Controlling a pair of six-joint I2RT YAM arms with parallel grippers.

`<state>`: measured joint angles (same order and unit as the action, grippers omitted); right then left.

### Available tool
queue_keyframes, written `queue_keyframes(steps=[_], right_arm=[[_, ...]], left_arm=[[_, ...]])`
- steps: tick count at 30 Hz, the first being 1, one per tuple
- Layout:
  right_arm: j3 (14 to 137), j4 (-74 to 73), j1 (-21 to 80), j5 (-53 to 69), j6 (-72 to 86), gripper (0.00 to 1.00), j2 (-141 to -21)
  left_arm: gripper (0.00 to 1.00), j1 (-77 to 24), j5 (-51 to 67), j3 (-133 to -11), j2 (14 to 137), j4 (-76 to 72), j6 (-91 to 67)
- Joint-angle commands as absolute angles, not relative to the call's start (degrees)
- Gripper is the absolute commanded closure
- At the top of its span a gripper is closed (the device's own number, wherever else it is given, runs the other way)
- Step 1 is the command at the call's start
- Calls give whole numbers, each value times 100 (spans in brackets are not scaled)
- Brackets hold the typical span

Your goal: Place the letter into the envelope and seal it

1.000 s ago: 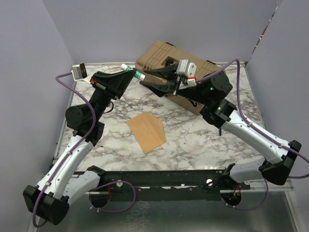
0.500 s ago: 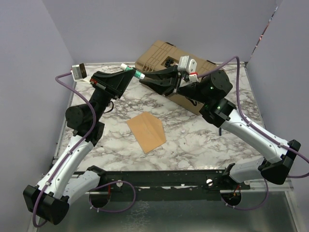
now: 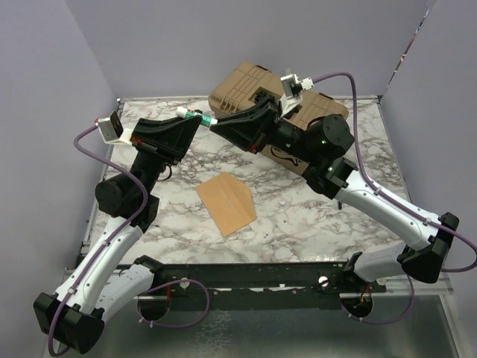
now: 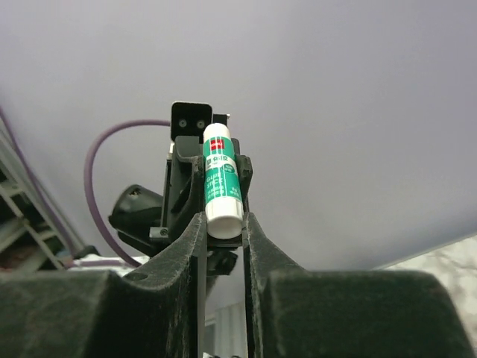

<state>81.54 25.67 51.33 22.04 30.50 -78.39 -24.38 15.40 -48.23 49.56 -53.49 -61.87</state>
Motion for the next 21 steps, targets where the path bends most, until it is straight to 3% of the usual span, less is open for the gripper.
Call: queue_keyframes(steps=[1, 5, 6, 9, 11, 14, 21], right_arm=[[8092, 3746, 5051, 1700, 4497, 100, -7723], [8070, 3634, 5054, 1811, 4300, 97, -7643], [8062, 3561, 5058, 1896, 4031, 90, -7600], [8055, 3137, 5062, 2185, 2795, 50, -7446], [8121, 2668, 5063, 2553, 1707, 36, -7382], [8061, 2373, 5063, 2699, 374, 27, -7280], [8196, 2372, 5067, 2811, -1302, 24, -7449]], left_arm=[[100, -2408, 1733, -4764, 4852, -5926, -5770], [100, -2409, 1618, -4736, 4836, -5966, -5882], [100, -2411, 1570, -4722, 4828, -5968, -5933], [100, -2412, 1369, -4703, 4821, -5961, -6313], [100, -2410, 1255, -4780, 4882, -5879, -6815], [100, -2410, 1319, -4932, 5069, -5764, -7465], [100, -2409, 1054, -4948, 5021, -5240, -7847]])
